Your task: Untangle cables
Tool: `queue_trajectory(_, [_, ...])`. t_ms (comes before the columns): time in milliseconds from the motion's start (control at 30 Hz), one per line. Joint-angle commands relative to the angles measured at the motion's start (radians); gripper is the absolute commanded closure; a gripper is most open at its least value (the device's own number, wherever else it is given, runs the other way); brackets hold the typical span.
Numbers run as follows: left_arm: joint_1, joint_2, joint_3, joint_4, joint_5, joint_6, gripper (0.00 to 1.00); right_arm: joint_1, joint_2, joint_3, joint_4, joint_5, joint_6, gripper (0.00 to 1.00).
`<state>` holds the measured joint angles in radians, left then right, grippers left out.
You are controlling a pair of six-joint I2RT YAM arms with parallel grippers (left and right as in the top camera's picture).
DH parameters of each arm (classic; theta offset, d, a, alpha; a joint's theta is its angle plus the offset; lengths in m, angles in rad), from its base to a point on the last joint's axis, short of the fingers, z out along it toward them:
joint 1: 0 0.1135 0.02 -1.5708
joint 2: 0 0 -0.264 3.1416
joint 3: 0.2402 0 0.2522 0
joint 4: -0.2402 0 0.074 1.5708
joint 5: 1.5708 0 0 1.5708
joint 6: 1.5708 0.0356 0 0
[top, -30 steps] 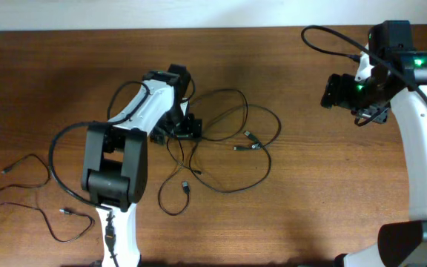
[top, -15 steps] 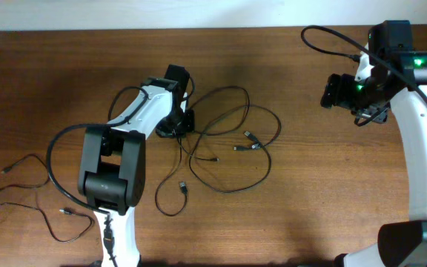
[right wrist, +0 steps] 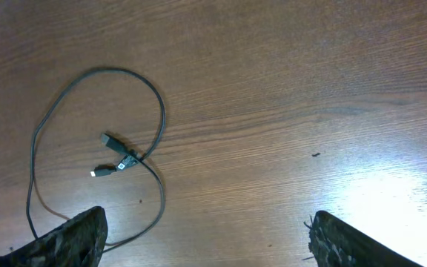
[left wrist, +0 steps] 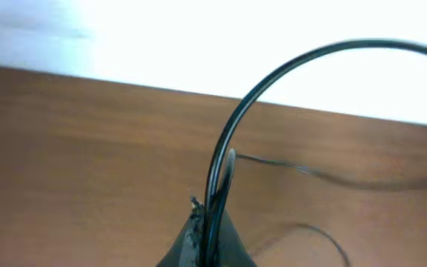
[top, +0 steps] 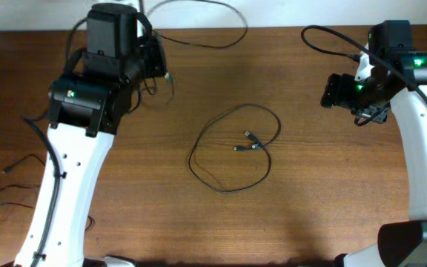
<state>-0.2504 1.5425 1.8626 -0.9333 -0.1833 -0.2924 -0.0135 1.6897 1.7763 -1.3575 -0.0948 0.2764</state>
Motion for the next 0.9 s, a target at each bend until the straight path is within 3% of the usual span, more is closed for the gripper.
queue_trajectory(0, [0.06, 0.013, -0.009, 0.045, -0.208, -0.037, 1.0, 0.0, 0.002, -0.006, 0.0, -0.002, -0.011, 0.12])
queue_trajectory(133, [0.247, 0.058, -0.009, 0.073, -0.207, -0.103, 1.0, 0.0, 0.002, -0.005, 0.0, -0.002, -0.011, 0.12])
queue_trajectory(367, [0.59, 0.225, -0.011, 0.072, -0.207, -0.418, 1.0, 0.0, 0.002, -0.005, 0.0, -0.003, -0.011, 0.12])
queue_trajectory(467, [0.711, 0.349, -0.011, 0.058, -0.207, -0.426, 1.0, 0.0, 0.002, -0.005, 0.0, -0.003, -0.011, 0.12])
queue_trajectory(700, [0.818, 0.588, -0.011, -0.03, -0.21, -0.426, 1.0, 0.0, 0.002, -0.006, -0.002, -0.003, -0.011, 0.12])
queue_trajectory(767, [0.847, 0.596, -0.011, -0.03, -0.21, -0.425, 0.82, 0.0, 0.002, -0.006, -0.008, -0.002, -0.011, 0.12])
queue_trajectory(800, [0.862, 0.596, -0.01, -0.029, -0.21, -0.416, 0.3, 0.0, 0.002, -0.005, -0.007, -0.002, -0.011, 0.12])
queue_trajectory(833, [0.87, 0.596, -0.01, -0.03, -0.209, -0.39, 0.03, 0.0, 0.002, -0.005, -0.007, -0.002, -0.011, 0.12])
queue_trajectory(867, [0.88, 0.596, -0.01, -0.032, -0.198, -0.333, 0.01, 0.0, 0.002, -0.005, -0.007, -0.002, -0.011, 0.12])
